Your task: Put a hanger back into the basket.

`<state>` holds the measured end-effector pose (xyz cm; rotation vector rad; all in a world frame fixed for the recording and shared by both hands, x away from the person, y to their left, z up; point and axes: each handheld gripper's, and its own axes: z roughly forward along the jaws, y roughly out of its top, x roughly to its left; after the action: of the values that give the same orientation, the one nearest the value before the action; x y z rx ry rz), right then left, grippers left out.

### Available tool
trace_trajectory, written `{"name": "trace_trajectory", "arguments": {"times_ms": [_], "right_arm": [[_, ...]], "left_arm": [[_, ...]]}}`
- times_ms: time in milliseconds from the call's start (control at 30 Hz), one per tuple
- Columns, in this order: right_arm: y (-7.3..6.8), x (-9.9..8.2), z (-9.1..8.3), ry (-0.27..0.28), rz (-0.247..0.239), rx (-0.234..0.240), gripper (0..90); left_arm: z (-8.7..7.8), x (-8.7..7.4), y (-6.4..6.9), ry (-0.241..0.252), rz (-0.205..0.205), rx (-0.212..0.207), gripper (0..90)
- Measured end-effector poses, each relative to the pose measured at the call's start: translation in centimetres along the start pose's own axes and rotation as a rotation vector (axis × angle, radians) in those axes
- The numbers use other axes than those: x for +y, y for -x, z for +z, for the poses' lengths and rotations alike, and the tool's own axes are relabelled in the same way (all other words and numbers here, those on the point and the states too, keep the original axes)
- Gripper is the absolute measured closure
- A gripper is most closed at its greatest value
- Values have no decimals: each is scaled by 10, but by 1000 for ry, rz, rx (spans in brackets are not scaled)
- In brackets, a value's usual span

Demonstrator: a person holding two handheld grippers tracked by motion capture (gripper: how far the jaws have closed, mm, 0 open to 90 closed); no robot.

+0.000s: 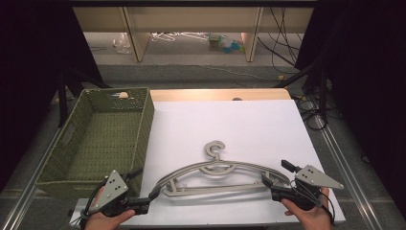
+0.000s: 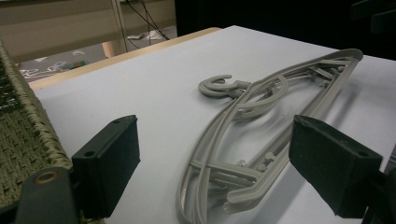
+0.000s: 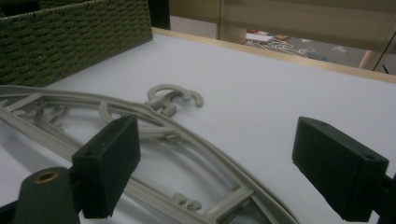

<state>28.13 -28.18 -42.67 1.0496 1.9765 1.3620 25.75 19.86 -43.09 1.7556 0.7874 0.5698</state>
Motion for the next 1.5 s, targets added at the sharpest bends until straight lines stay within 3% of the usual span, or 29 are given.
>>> {"name": "trace_trajectory", "arguments": {"times_ms": [100, 133, 200, 533, 600, 733, 867, 967, 1067, 1167, 1233, 1267, 1333, 1367, 1400, 1433, 1467, 1500], "right_arm": [[-2, 0, 5, -21, -18, 16, 164], [-3, 0, 7, -34, -28, 22, 166], [-4, 2, 9, -65, -49, 20, 167], [-2, 5, 13, -96, -78, 43, 190], [-1, 7, 16, -97, -101, 43, 193], [0, 12, 25, -166, -184, 78, 226], [0, 15, 34, -220, -225, 108, 257], [1, 20, 46, -275, -313, 125, 307], [3, 24, 61, -356, -340, 141, 358], [4, 25, 71, -400, -373, 151, 401], [4, 25, 75, -413, -377, 152, 418], [4, 24, 83, -429, -410, 164, 452], [3, 23, 87, -449, -423, 166, 464], [2, 24, 94, -477, -456, 163, 489], [2, 24, 94, -477, -456, 163, 489], [1, 24, 98, -482, -469, 163, 505], [0, 25, 101, -489, -480, 164, 522], [0, 26, 104, -506, -491, 164, 533]], "left_arm": [[-1, 0, 1, -6, -22, 9, 164], [0, 0, -1, -5, -1, 1, 164], [0, 0, 0, -14, -2, 4, 164], [1, -1, 0, -18, 3, -7, 163], [1, -1, 1, -19, -6, -5, 163], [1, -1, 1, -27, 0, -5, 163], [1, -1, 1, -29, 2, -6, 163], [1, -1, 1, -30, 4, -4, 163], [2, -2, 1, -30, -2, -5, 164], [2, -2, 1, -31, -2, -5, 164], [3, -2, 1, -30, -9, -4, 164], [3, -2, 2, -34, -15, -3, 165], [3, -2, 2, -29, -15, -6, 164], [2, -2, 1, -37, 11, -4, 165], [2, -2, 1, -37, 11, -4, 165], [2, -2, 1, -39, 10, -5, 165], [3, -3, 3, -40, -17, -2, 165], [3, -3, 2, -42, -9, -6, 165]]}}
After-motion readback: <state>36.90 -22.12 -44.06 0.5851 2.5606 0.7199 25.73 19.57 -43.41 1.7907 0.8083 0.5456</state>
